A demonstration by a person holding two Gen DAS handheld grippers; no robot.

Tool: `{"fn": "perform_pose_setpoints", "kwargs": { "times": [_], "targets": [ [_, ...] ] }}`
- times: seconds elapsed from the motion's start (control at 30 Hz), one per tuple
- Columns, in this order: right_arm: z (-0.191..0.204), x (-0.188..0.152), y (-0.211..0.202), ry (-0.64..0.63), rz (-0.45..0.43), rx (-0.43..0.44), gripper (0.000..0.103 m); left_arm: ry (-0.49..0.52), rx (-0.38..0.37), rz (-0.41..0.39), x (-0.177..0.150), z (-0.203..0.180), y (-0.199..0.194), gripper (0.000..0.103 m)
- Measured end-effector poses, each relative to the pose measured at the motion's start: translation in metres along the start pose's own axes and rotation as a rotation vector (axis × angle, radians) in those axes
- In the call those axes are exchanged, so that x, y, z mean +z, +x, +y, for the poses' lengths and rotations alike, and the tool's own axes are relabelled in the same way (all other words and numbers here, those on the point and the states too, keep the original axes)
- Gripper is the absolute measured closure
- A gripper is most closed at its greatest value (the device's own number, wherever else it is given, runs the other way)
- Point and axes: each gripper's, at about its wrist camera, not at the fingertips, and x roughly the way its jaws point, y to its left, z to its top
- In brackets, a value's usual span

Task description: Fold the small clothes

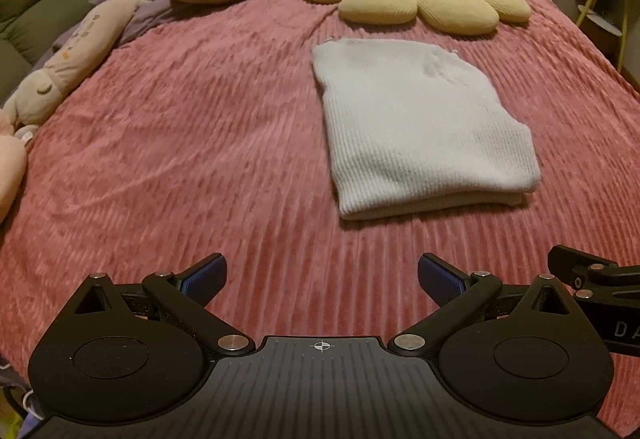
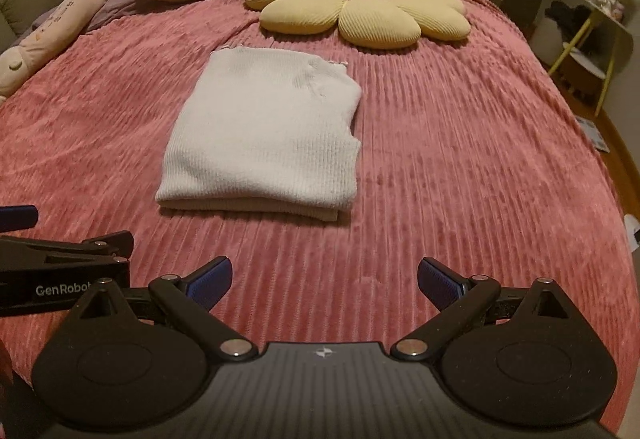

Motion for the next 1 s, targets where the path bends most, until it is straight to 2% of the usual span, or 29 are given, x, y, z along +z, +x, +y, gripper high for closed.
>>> {"fn": "perform_pose_setpoints", "kwargs": {
  "times": [0.37,1.0],
  "targets": [
    [-0.005,0.002,-0.002,0.022,0.000,-0.003,0.004,0.059,0.021,-0.006,0.001,-0.011,-0.004,0.000],
    [-0.008,0.004,-0.008,0.027,-0.014,-0.001,0.004,0.044,0.005,0.010,0.003,-0.011,-0.005,0.000]
  ]
}}
